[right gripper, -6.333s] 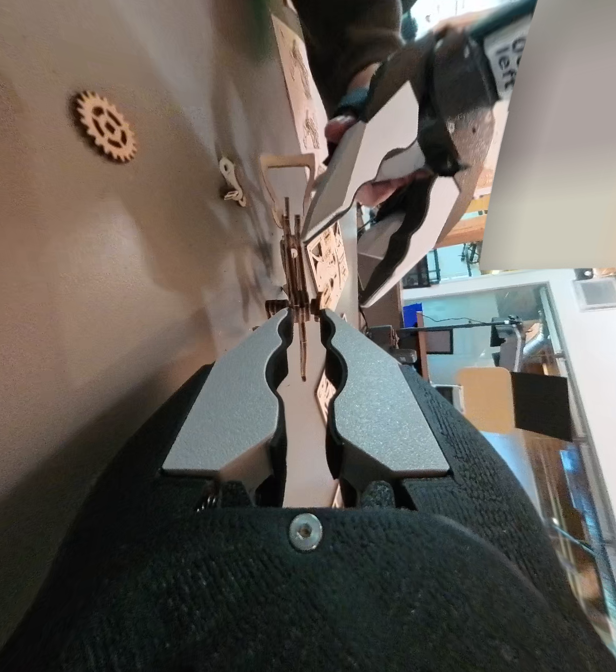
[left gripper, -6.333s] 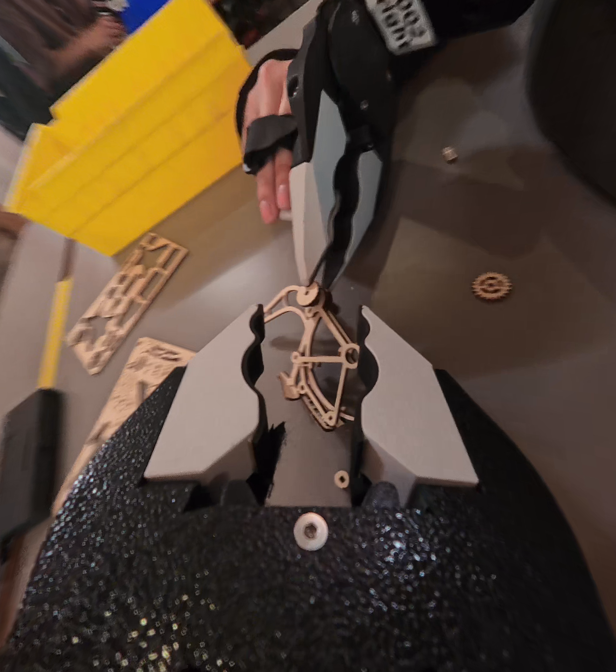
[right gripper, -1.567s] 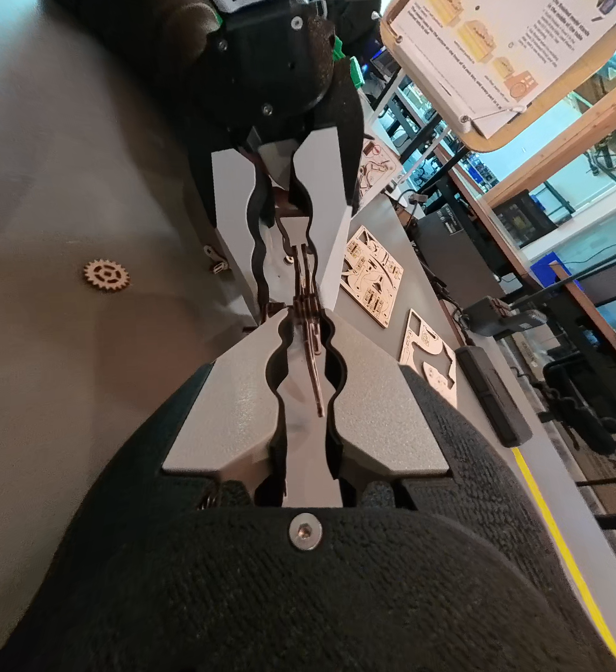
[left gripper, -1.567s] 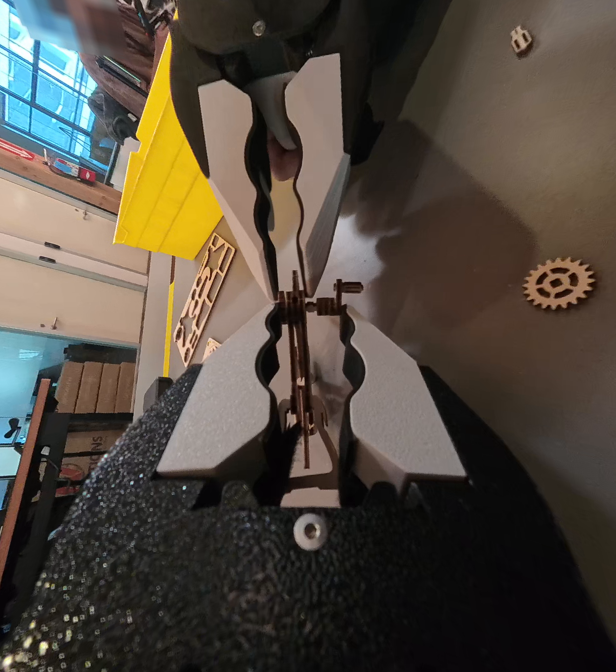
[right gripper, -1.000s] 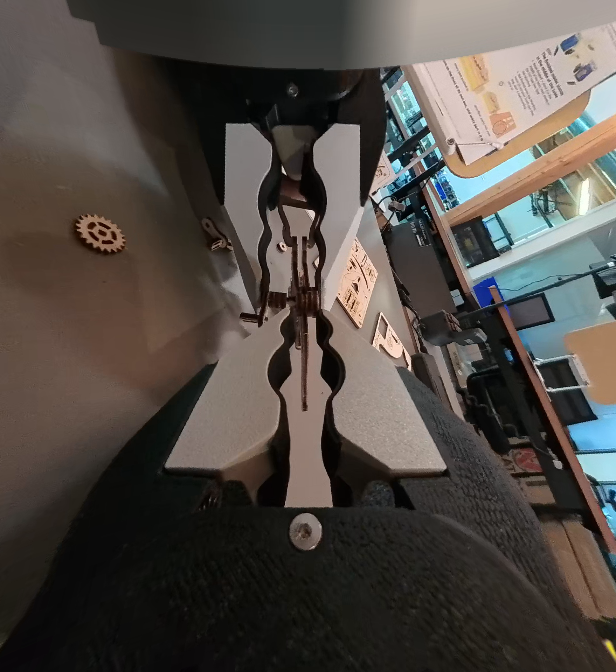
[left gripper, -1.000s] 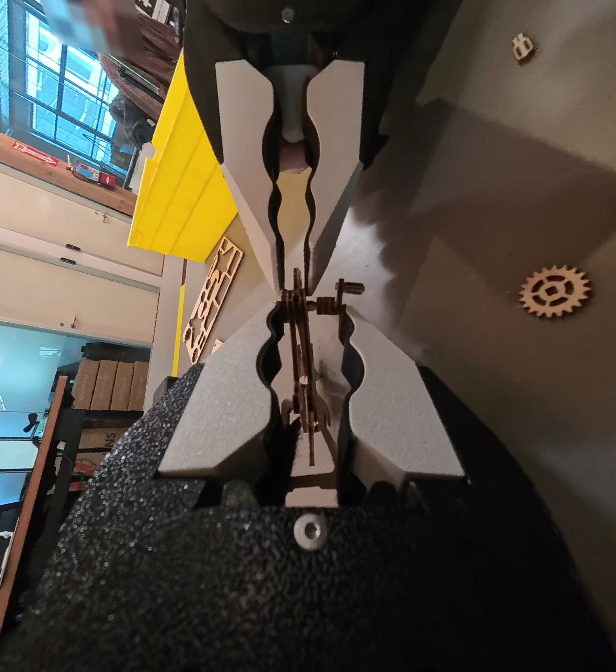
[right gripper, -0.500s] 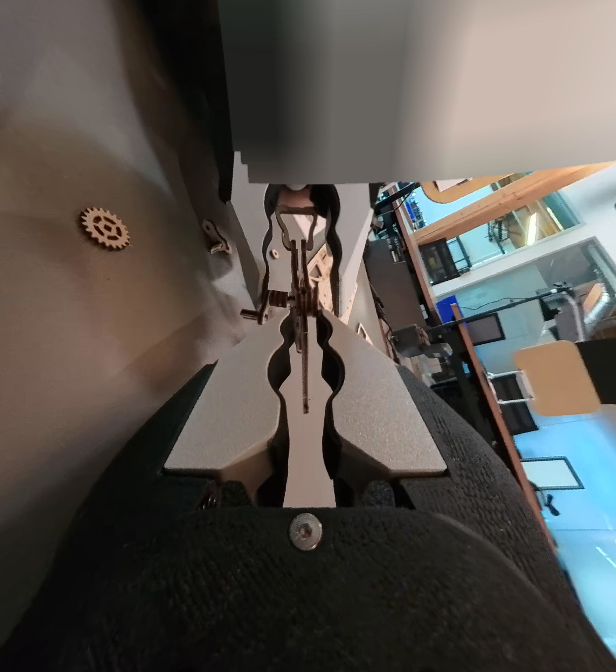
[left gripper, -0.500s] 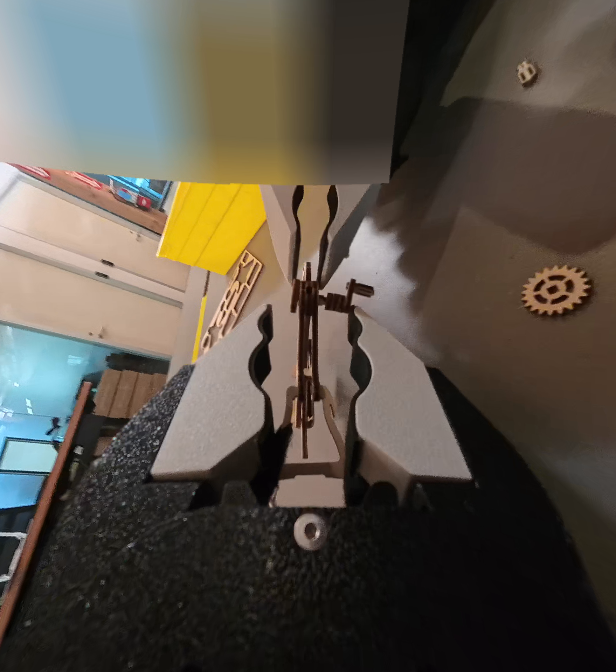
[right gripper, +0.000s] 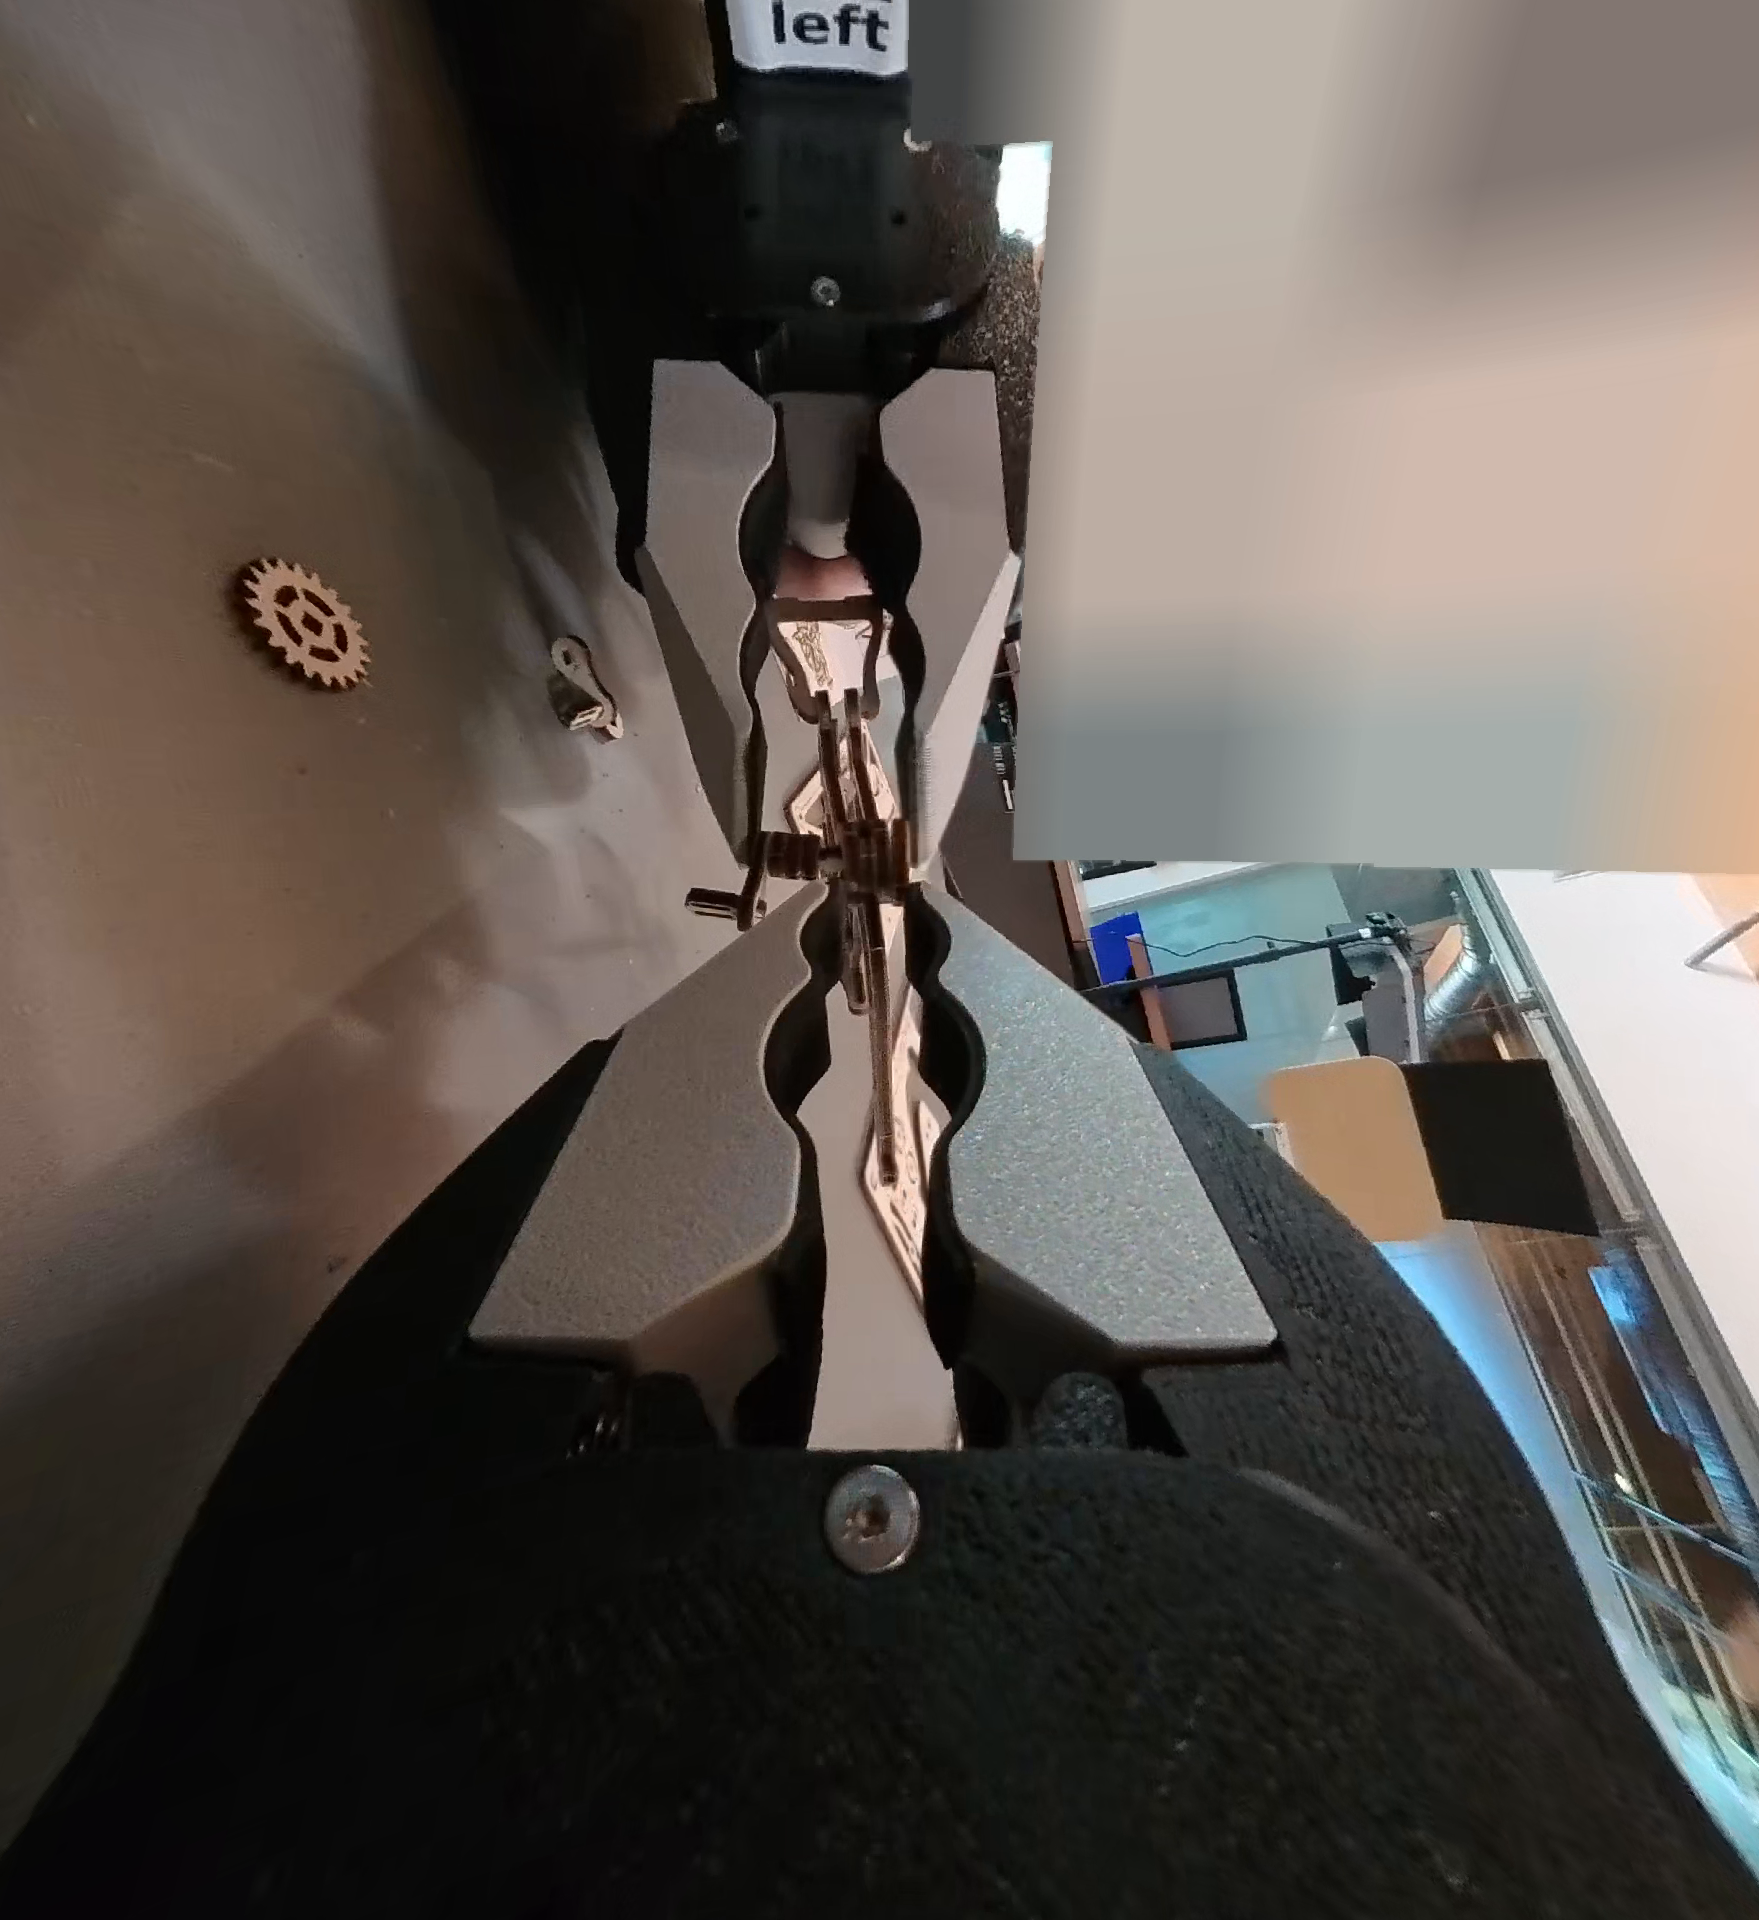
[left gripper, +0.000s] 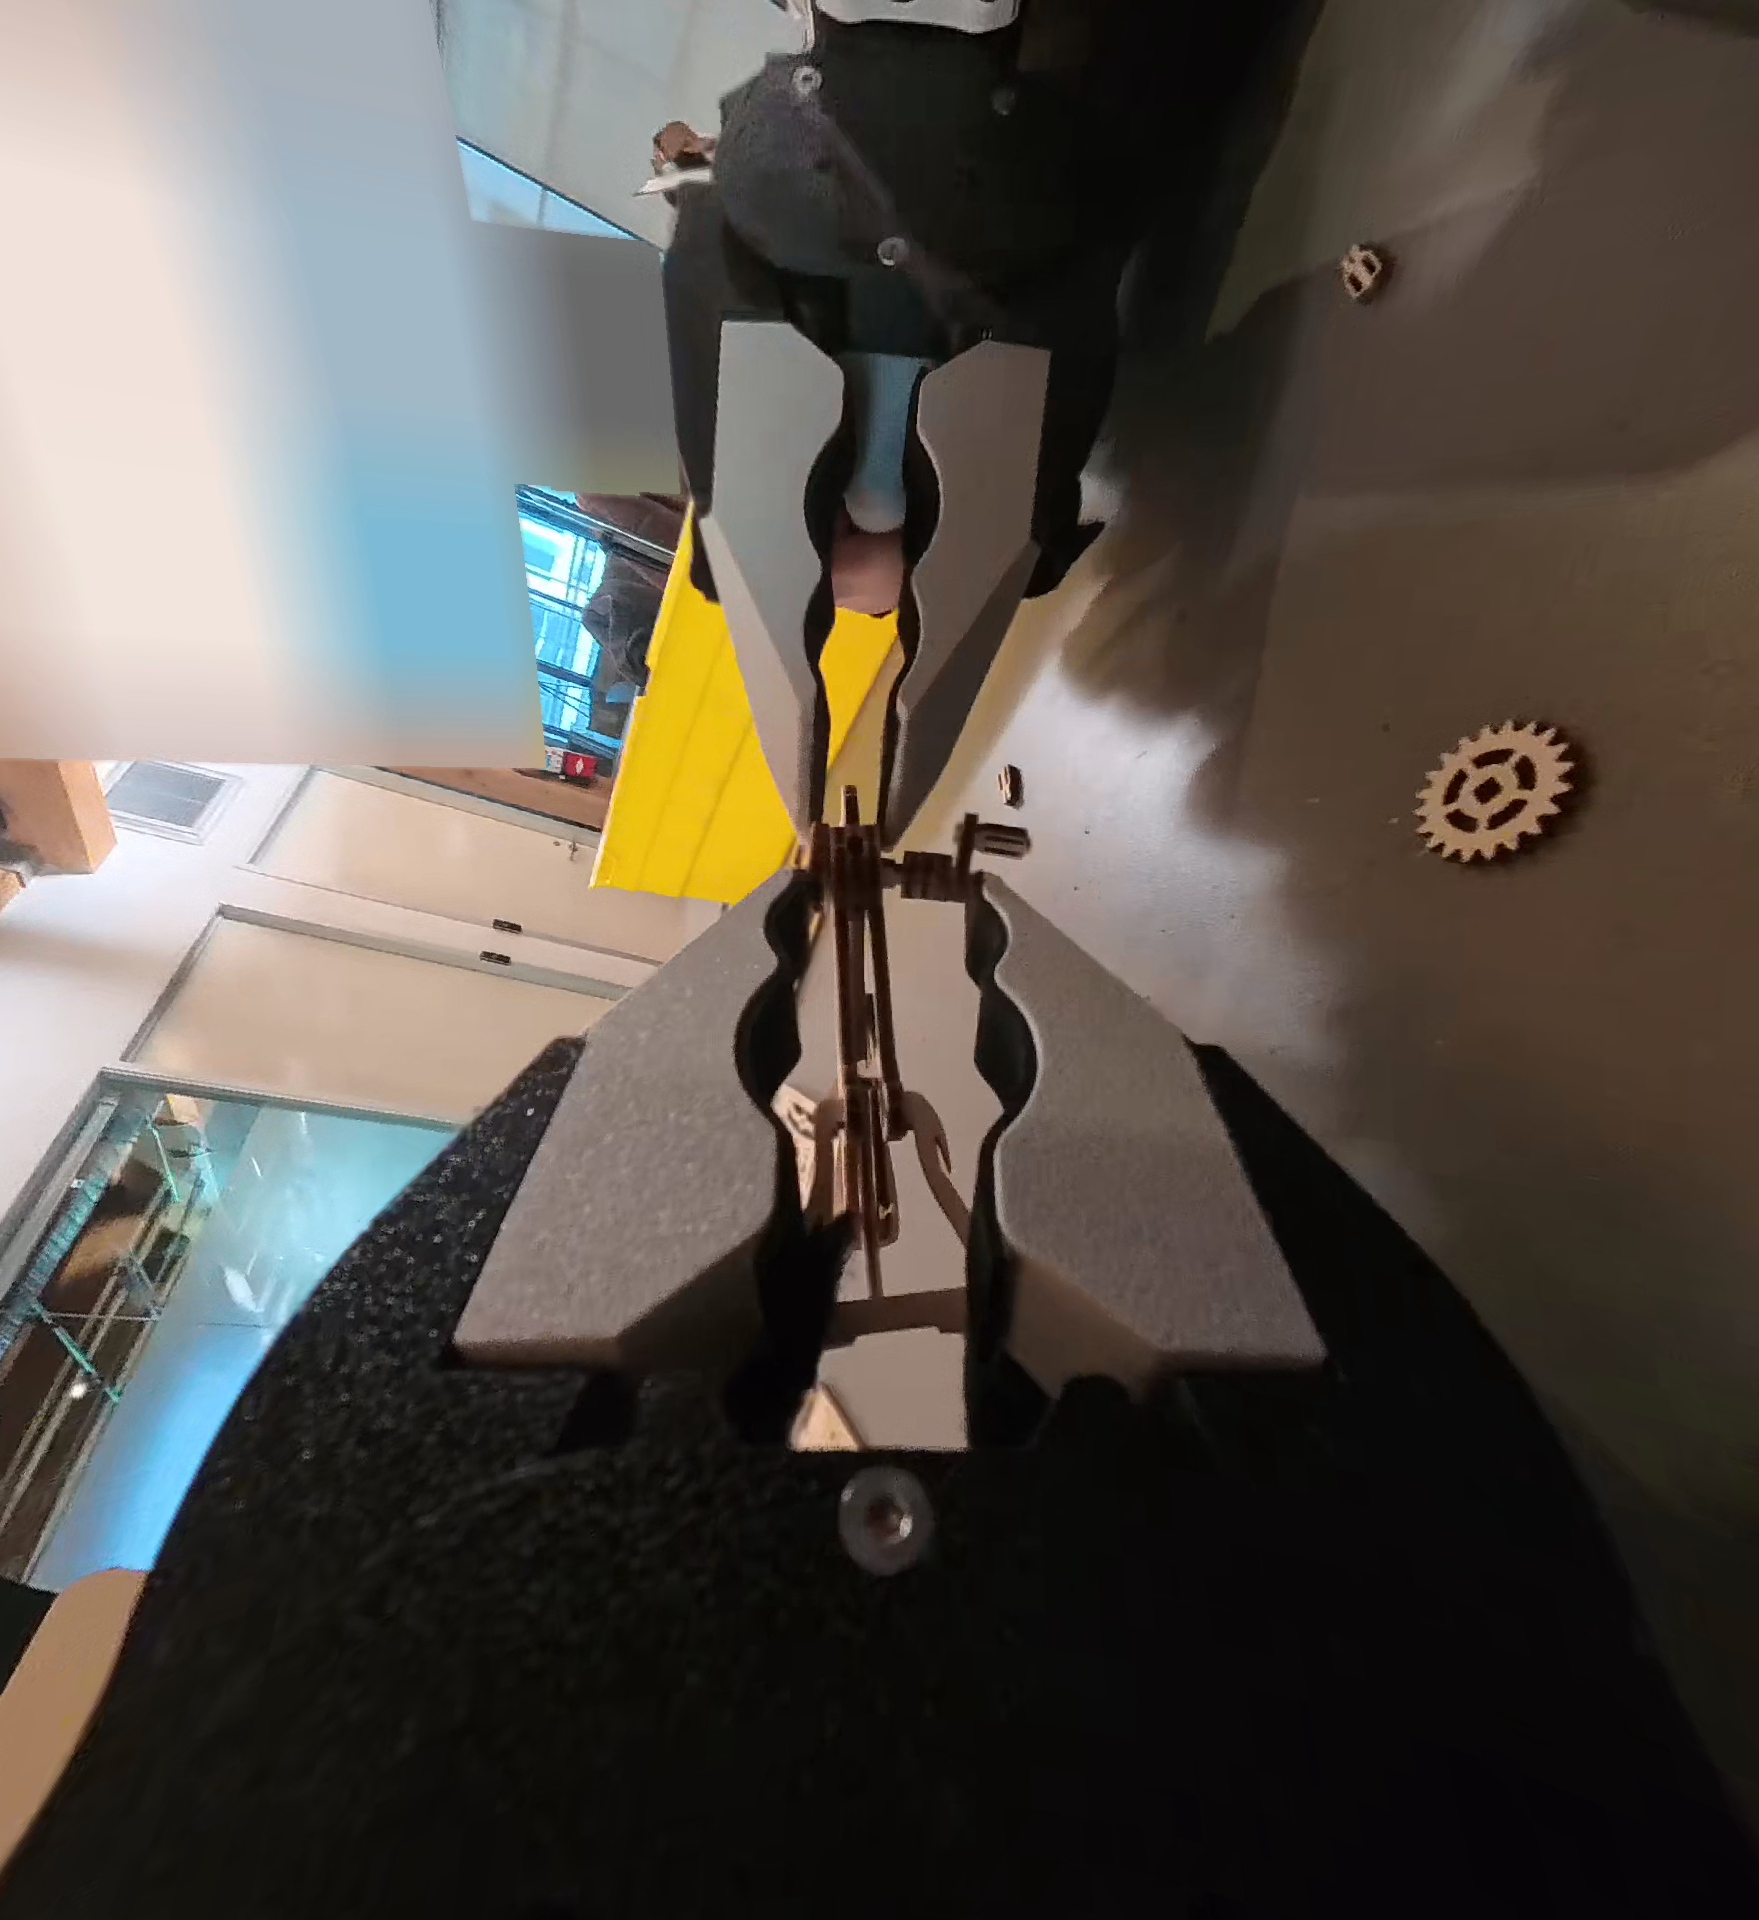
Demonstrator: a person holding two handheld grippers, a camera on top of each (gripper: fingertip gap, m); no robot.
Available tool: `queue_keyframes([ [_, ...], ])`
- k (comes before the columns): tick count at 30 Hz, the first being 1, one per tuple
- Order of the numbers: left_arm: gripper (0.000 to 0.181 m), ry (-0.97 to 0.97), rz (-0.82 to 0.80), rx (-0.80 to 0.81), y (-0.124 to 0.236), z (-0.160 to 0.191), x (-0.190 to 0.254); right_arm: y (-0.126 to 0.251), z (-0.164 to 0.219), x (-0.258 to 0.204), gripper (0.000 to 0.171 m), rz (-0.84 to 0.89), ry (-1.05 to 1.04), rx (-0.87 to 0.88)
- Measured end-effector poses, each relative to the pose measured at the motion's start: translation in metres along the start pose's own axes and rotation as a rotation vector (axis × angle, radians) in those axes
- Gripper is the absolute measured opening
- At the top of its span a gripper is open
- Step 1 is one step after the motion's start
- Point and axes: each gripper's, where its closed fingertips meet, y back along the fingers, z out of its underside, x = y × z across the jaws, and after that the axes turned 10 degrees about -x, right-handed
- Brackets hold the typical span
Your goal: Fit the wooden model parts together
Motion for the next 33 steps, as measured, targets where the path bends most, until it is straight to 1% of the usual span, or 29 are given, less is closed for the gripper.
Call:
queue_keyframes([
  [3,0.027,0.062,0.046,-0.019,-0.0018,0.0014,0.0006,-0.0005,0.0018,-0.0005,0.009,-0.036,-0.071,0.009],
  [6,0.027,0.144,0.089,-0.038,-0.0047,0.0029,0.0001,-0.0011,0.0053,0.0000,0.011,-0.116,-0.223,0.036],
  [10,0.027,0.276,0.151,-0.033,-0.0050,0.0039,-0.0037,-0.0010,0.0094,0.0022,0.022,-0.201,-0.398,0.070],
  [13,0.026,0.343,0.204,-0.013,-0.0050,0.0024,-0.0031,-0.0008,0.0076,0.0072,0.025,-0.227,-0.479,0.105],
  [15,0.026,0.369,0.237,0.000,-0.0047,0.0007,-0.0017,-0.0019,0.0070,0.0046,0.022,-0.249,-0.487,0.105],
  [17,0.026,0.388,0.261,0.007,-0.0043,0.0002,-0.0006,-0.0020,0.0056,0.0023,0.011,-0.262,-0.488,0.109],
  [23,0.026,0.467,0.318,0.026,-0.0039,-0.0012,0.0003,-0.0016,0.0036,0.0023,0.010,-0.287,-0.532,0.125],
  [33,0.026,0.443,0.277,-0.015,-0.0068,0.0025,-0.0007,-0.0040,0.0083,0.0025,0.009,-0.310,-0.594,0.078],
])
